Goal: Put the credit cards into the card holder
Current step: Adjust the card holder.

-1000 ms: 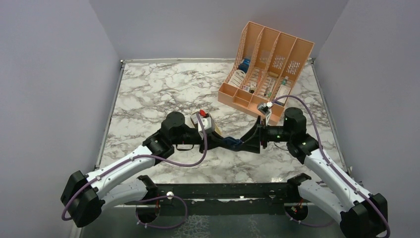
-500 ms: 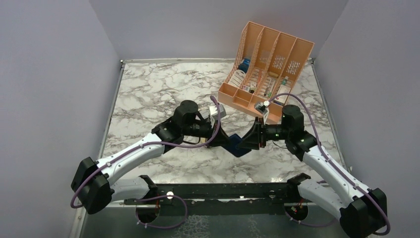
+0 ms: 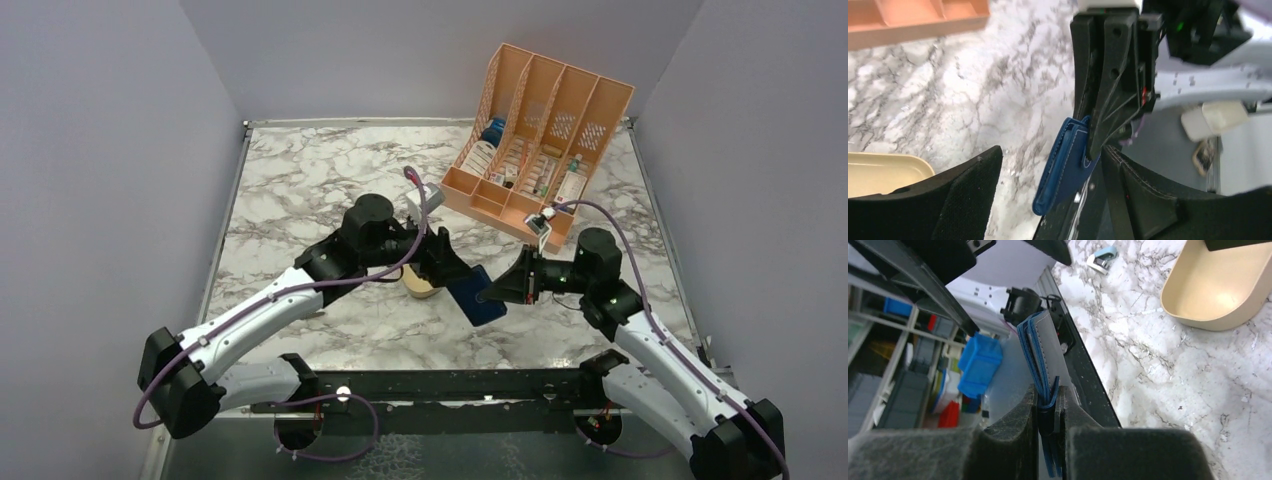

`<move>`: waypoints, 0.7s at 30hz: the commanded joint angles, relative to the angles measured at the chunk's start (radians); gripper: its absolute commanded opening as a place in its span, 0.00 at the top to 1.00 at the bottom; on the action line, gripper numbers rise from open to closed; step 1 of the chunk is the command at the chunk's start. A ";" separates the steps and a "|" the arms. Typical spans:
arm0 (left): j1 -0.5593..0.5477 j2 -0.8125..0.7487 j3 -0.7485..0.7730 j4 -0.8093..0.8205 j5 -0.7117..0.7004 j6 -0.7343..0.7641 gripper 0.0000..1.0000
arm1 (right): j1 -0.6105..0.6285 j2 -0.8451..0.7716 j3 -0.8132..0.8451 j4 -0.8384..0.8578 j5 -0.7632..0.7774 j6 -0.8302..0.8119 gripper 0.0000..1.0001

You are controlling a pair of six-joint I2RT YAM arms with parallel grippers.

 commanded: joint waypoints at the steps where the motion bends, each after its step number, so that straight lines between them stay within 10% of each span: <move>1: -0.001 -0.138 -0.108 0.123 -0.193 -0.214 0.25 | 0.007 -0.051 -0.047 0.172 0.097 0.254 0.99; 21: -0.001 -0.259 -0.435 0.555 -0.235 -0.504 0.27 | 0.008 0.098 -0.175 0.699 0.039 0.510 0.99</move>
